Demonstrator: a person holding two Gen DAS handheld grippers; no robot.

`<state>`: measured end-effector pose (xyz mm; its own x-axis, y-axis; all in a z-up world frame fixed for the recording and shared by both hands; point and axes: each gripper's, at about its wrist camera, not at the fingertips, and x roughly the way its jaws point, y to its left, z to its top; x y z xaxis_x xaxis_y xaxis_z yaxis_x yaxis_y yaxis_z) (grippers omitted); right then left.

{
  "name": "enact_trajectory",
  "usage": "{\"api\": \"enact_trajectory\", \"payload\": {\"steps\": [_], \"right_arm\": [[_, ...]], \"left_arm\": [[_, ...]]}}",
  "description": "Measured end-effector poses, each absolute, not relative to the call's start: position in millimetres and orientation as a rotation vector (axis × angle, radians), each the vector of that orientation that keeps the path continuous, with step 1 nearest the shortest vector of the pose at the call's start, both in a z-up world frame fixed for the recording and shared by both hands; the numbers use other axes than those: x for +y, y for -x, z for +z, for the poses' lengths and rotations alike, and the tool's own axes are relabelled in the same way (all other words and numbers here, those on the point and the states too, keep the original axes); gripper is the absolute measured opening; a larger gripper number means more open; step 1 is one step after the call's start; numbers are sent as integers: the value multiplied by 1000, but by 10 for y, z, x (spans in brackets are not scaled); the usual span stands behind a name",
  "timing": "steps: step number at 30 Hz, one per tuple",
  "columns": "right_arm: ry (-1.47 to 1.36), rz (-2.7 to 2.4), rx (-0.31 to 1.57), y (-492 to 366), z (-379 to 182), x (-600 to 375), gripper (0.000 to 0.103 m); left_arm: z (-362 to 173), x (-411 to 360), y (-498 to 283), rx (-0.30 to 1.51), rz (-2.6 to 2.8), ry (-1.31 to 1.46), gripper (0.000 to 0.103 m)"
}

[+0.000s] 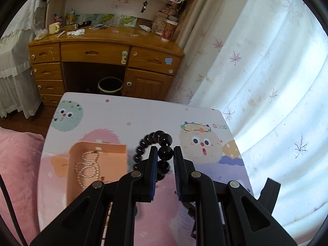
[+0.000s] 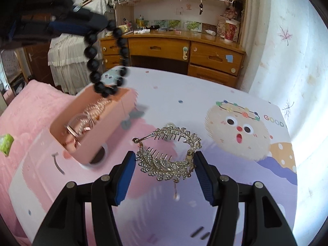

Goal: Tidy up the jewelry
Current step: 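Carry the bracelet into the box with left tool while right tool drops the comb there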

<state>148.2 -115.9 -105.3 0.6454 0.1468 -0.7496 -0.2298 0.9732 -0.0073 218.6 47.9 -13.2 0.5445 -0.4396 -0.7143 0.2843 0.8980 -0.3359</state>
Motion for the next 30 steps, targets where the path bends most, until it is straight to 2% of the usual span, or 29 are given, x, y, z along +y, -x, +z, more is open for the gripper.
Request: {"api": "enact_trajectory", "payload": {"steps": [13, 30], "right_arm": [[67, 204, 788, -1679, -857, -513, 58], [39, 200, 743, -1782, -830, 202, 59]], "left_arm": [[-330, 1277, -2286, 948, -424, 189, 13], [-636, 1659, -2546, 1017, -551, 172, 13]]}}
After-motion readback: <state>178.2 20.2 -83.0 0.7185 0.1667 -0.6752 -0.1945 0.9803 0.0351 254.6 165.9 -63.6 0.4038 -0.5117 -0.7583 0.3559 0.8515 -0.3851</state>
